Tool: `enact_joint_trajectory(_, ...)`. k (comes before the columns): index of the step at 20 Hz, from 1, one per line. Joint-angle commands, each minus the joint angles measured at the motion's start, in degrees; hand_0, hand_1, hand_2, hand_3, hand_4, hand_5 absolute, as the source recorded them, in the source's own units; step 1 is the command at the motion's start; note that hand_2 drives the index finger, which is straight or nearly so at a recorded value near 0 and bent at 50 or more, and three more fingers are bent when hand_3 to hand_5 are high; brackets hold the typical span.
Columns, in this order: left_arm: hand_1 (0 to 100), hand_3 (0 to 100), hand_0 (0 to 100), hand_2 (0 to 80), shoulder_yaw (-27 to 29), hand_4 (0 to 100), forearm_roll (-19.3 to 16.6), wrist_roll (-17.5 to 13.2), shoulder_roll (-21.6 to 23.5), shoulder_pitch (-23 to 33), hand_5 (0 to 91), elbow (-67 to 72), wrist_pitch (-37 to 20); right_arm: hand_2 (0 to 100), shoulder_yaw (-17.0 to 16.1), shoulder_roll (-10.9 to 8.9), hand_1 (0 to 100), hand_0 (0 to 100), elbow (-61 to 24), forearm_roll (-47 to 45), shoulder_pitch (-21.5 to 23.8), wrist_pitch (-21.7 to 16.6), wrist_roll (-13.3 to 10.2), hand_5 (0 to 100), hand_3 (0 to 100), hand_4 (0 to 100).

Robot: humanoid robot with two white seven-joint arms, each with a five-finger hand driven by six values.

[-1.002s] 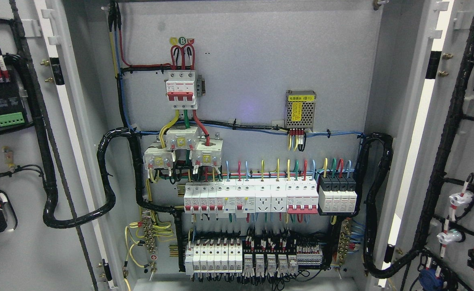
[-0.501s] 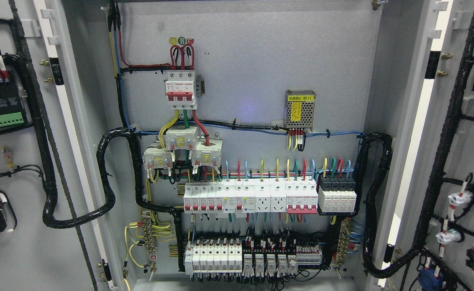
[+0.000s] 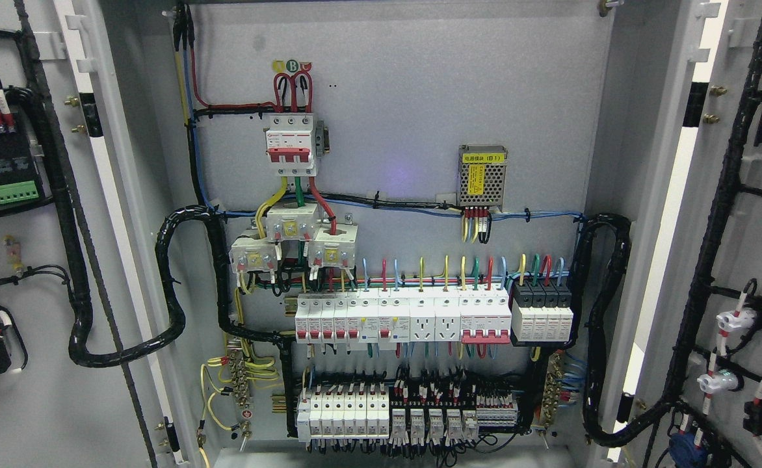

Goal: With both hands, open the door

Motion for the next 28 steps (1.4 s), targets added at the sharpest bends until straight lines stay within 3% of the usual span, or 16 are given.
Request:
enact_joint_trajectory(1, 0, 0, 0, 0.0, -8.6, 3, -2.0, 0.0, -1.7, 1.3, 0.0, -3.5, -0.8, 0, 4.4, -0.86, 0, 11, -2.8, 0.3, 0.1, -21.7, 0.1, 0, 0, 0)
enact_joint_trajectory(11, 0, 0, 0, 0.0, -14.4, 3, -8.7, 0.1, -3.4, 5.1, 0.0, -3.4, -5.1, 0, 15.4, -0.34, 0, 11, -0.3, 9.3, 1.6, -21.6, 0.0, 0, 0, 0)
enact_joint_trajectory(20, 0, 0, 0, 0.0, -16.7, 3, -20.2, -0.1, -13.0, 13.0, 0.0, -1.3, -4.9, 0, 26.0, 1.77, 0, 11, 9.2, 13.9, 7.2, -21.6, -0.1, 0, 0, 0)
enact_joint_trajectory(23, 0, 0, 0, 0.0, -16.7, 3, -21.1, -0.1, -14.1, 15.8, 0.0, 0.5, -4.7, 0, 29.2, 2.47, 0, 11, 11.4, 14.6, 9.4, -21.7, -0.2, 0, 0, 0)
enact_joint_trajectory(28, 0, 0, 0, 0.0, -16.3, 3, -21.2, -0.1, -15.5, 19.3, 0.0, 7.2, -4.5, 0, 31.3, 4.06, 0, 11, 15.7, 14.9, 14.0, -21.7, -0.3, 0, 0, 0)
